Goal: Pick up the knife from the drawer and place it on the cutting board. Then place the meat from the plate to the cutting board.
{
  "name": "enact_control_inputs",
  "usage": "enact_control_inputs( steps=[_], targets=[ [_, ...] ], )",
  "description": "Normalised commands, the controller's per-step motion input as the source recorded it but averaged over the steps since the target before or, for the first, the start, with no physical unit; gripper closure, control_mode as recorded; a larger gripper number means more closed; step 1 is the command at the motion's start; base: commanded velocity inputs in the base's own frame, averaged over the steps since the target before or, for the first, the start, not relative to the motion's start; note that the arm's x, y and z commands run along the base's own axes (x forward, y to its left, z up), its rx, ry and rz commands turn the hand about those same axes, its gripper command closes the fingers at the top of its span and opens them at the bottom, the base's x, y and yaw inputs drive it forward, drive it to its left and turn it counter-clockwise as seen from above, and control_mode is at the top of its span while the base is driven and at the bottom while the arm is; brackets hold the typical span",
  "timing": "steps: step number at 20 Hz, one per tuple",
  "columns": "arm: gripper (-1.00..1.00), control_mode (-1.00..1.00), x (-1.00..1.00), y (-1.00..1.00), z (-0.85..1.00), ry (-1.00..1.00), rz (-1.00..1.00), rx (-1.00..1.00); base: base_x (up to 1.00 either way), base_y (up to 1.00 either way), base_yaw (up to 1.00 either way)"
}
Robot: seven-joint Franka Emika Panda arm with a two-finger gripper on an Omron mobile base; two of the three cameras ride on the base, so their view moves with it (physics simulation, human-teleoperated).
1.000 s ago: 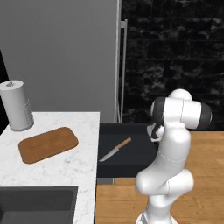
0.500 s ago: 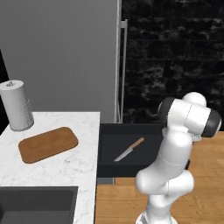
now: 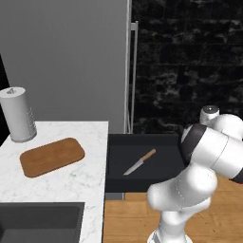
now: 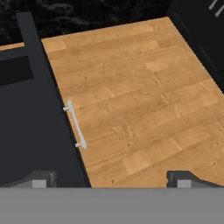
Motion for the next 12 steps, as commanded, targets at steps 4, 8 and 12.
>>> enact_control_inputs(
  steps=[4, 8, 12],
  targets=[
    [-1.00, -1.00, 0.00, 0.81, 1.00, -0.16, 0.00, 0.01, 0.00, 0.00, 0.00],
    [-1.00, -1.00, 0.07, 1.00, 0.24, -0.01, 0.03, 0.01, 0.00, 0.00, 0.00],
    [-1.00, -1.00, 0.34, 1.00, -0.12, 0.03, 0.10, 0.12, 0.00, 0.00, 0.00]
  ],
)
